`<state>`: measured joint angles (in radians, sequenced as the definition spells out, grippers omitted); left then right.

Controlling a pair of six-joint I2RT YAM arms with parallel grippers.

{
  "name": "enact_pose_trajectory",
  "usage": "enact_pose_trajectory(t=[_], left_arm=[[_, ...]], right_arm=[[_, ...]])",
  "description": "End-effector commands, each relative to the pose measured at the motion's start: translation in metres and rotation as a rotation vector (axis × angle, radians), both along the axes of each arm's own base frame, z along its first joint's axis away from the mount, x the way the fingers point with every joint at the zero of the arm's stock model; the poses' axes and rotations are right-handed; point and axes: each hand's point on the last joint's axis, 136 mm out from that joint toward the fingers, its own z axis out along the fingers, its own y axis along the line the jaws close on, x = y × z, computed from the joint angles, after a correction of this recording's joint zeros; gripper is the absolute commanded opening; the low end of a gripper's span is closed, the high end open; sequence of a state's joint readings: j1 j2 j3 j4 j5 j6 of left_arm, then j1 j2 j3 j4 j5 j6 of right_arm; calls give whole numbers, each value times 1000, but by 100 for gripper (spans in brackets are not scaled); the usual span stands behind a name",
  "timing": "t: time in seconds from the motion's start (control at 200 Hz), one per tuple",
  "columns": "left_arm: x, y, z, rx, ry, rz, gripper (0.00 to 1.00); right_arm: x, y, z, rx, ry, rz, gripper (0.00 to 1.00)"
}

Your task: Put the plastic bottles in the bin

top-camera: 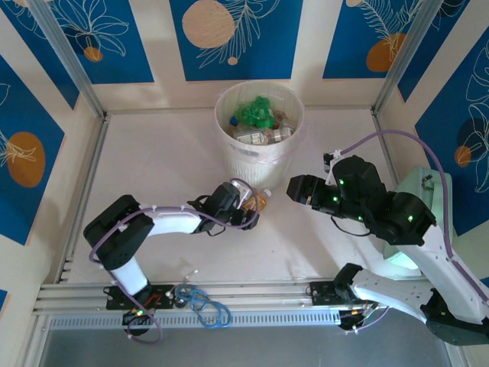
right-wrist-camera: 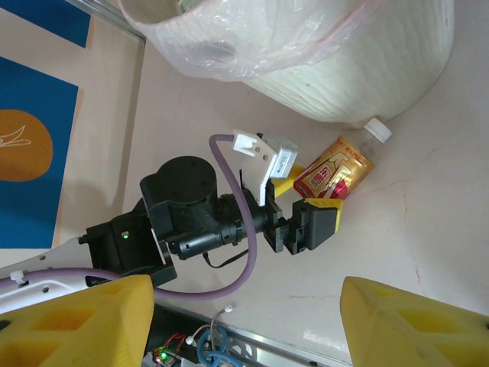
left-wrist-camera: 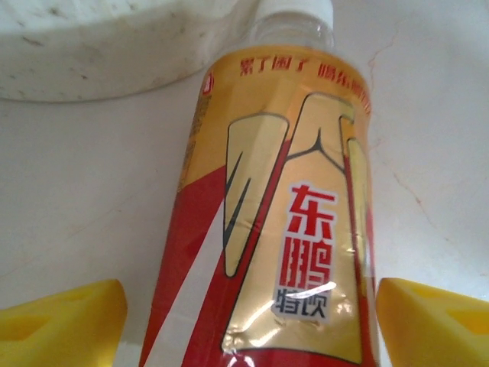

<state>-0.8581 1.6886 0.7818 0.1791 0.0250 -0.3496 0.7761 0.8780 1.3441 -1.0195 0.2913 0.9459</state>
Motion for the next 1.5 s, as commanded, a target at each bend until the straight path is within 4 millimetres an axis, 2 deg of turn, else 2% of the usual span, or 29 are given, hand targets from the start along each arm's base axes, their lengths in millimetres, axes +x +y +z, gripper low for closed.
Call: enact_pose_trajectory(t=[0.0,0.16,0.365,0.555,0.67,0.795,0.895,0.98,1.03,1.16,1.235,1.276,1.386,1.491], left_arm=[[0,-9,2,-2,-13,-26,78],[1,-6,6,8,-26,-22,69],[-6,-4,25,-17,-43,-36,62],[-35,4,55,-26,-59,-102,60],[-57,15,88,-63,-85,-132,60],[-77,30,128,-162,-92,-130,61],[-91,37,164,-278,-96,-125,63],[-93,46,191,-359,-76,-54,62],[-92,48,206,-416,-54,-3,59],[-93,38,238,-587,19,38,58],[-94,33,251,-688,61,52,59],[-94,30,259,-747,75,57,59],[-93,24,276,-892,128,70,59],[-91,23,283,-997,163,88,59]], right_arm=[[-5,-4,12,28,-15,16,65],[-5,-11,17,34,-21,0,65],[-7,-18,16,41,-20,-18,65],[-6,-21,13,41,-3,-34,65],[-3,-19,13,54,26,-31,65],[1,-4,11,89,68,22,65],[3,22,15,128,73,128,65],[2,41,16,109,73,196,66],[0,56,21,96,47,241,70],[-2,85,29,76,-6,298,79],[3,93,28,54,-4,278,81],[6,94,26,33,-4,254,90],[14,91,31,13,-42,197,92],[18,88,37,32,-60,176,93]])
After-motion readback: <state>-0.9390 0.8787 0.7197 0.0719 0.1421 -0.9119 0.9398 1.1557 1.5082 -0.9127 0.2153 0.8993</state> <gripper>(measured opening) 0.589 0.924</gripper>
